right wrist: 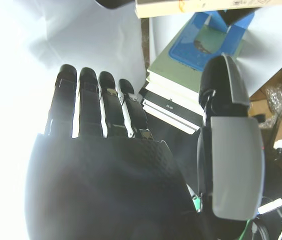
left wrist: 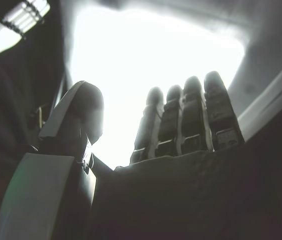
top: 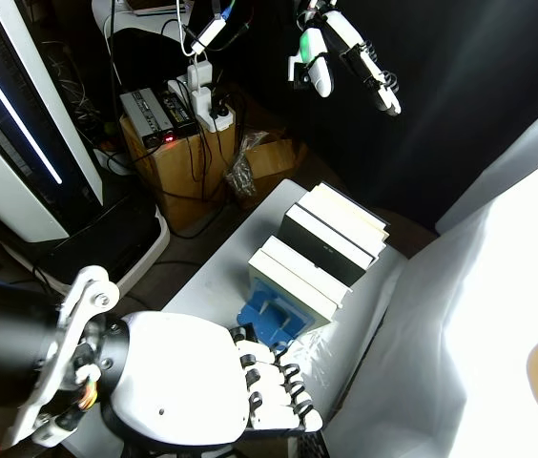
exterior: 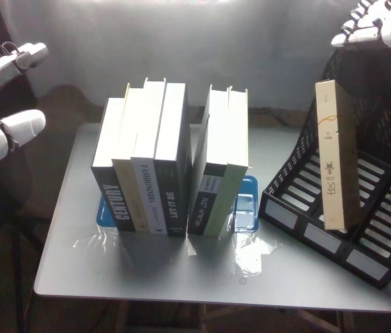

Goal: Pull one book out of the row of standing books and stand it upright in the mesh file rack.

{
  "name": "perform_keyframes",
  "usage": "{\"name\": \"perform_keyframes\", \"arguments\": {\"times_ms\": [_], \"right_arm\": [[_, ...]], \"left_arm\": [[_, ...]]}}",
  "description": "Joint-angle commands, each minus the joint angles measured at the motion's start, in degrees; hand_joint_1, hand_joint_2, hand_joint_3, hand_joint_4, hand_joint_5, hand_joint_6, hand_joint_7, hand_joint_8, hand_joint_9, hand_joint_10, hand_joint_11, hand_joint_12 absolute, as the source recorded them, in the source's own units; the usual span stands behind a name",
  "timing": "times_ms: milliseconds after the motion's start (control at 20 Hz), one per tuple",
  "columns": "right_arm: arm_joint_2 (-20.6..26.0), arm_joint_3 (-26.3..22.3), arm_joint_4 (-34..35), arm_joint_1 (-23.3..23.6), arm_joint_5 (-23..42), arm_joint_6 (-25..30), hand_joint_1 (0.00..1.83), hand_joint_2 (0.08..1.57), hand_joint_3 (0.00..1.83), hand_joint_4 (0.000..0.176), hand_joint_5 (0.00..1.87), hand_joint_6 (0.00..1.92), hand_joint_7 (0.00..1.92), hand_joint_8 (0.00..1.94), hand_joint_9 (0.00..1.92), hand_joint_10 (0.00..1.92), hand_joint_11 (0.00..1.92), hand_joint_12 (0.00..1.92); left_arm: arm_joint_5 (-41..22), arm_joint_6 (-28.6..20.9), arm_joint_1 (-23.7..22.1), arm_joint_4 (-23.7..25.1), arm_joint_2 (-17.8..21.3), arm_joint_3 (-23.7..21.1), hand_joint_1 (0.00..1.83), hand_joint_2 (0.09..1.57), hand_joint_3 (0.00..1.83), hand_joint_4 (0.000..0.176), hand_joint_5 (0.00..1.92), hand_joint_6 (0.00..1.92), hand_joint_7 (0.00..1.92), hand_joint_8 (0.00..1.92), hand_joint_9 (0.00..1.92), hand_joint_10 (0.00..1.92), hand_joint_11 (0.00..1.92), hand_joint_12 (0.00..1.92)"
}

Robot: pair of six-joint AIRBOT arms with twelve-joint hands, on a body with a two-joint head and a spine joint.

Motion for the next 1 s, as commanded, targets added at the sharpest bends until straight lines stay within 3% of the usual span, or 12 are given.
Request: {"name": "perform_keyframes", "arguments": {"times_ms": [0,150,250,300,350,400,550,750,800,850,950], "right_arm": [[0.8,0.1,0.2,1.2,-5.0,-0.9,0.72,1.09,0.0,0.008,0.0,0.0,0.0,0.0,0.0,0.0,0.0,0.0],[-1.6,1.3,-0.4,1.2,-5.4,-2.3,0.73,1.09,0.0,0.0,0.0,0.0,0.0,0.0,0.0,0.0,0.0,0.0],[-3.9,3.1,-1.1,1.2,-5.4,-2.3,0.75,1.08,0.0,0.038,0.0,0.0,0.0,0.0,0.0,0.0,0.0,0.0],[-5.0,4.0,-1.1,0.9,-5.4,-2.3,0.76,1.08,0.0,0.041,0.0,0.0,0.0,0.0,0.0,0.0,0.0,0.0],[-5.8,4.7,-1.1,0.6,-5.4,-2.3,0.82,1.05,0.0,0.023,0.0,0.0,0.0,0.0,0.0,0.0,0.0,0.0],[-6.8,5.7,-1.1,-0.1,-5.5,-2.3,0.83,1.07,0.0,0.033,0.0,0.0,0.0,0.0,0.0,0.0,0.0,0.0],[-9.7,10.6,-0.9,-2.9,-5.8,1.6,0.81,1.11,0.01,0.0,0.0,0.0,0.0,0.0,0.0,0.0,0.0,0.0],[-12.7,16.8,8.5,-6.0,-6.3,1.6,0.76,1.11,0.01,0.004,0.0,0.0,0.0,0.0,0.0,0.0,0.0,0.0],[-12.8,16.9,9.3,-6.3,-6.8,1.6,0.82,1.09,0.0,0.011,0.0,0.0,0.0,0.0,0.0,0.0,0.0,0.0],[-12.9,17.0,9.5,-6.5,-7.0,1.6,0.85,1.07,0.0,0.0,0.0,0.0,0.0,0.0,0.0,0.0,0.02,0.01],[-13.5,17.3,10.3,-7.0,-7.5,1.6,0.84,1.07,0.0,0.0,0.0,0.0,0.0,0.0,0.0,0.0,0.03,0.02]], "left_arm": [[-6.6,-0.2,-0.1,-1.6,0.1,0.3,0.59,1.47,0.0,0.0,0.09,0.0,0.0,0.0,0.0,0.0,0.0,0.0],[-6.5,-0.2,-0.1,-1.6,0.0,0.3,0.61,1.47,0.0,0.0,0.09,0.0,0.0,0.0,0.0,0.0,0.0,0.0],[-6.5,-0.2,-0.1,-1.6,-0.1,0.3,0.62,1.47,0.0,0.0,0.09,0.0,0.0,0.0,0.0,0.0,0.0,0.0],[-6.5,-0.2,-0.1,-1.6,-0.1,0.3,0.62,1.47,0.0,0.0,0.09,0.0,0.0,0.0,0.0,0.0,0.0,0.0],[-6.5,-0.2,-0.1,-1.6,-0.1,0.3,0.62,1.47,0.0,0.0,0.09,0.0,0.0,0.0,0.0,0.0,0.0,0.0],[-6.5,-0.2,-0.1,-1.6,-0.2,0.3,0.61,1.47,0.0,0.0,0.09,0.0,0.0,0.0,0.0,0.0,0.0,0.0],[-6.5,-0.2,-0.1,-1.6,-0.3,0.4,0.63,1.47,0.0,0.0,0.1,0.0,0.0,0.0,0.0,0.0,0.0,0.0],[-6.6,-0.2,0.1,-1.6,-0.3,0.3,0.64,1.47,0.0,0.0,0.1,0.0,0.0,0.0,0.0,0.0,0.0,0.0],[-6.7,-0.2,0.1,-1.6,-0.3,0.3,0.62,1.47,0.0,0.0,0.09,0.0,0.0,0.0,0.0,0.0,0.0,0.0],[-6.7,-0.2,0.0,-1.6,-0.3,0.3,0.63,1.46,0.0,0.0,0.09,0.0,0.0,0.0,0.0,0.0,0.0,0.0],[-6.7,-0.2,0.0,-1.6,-0.4,0.3,0.66,1.46,0.0,0.0,0.1,0.0,0.0,0.0,0.0,0.0,0.0,0.0]]}}
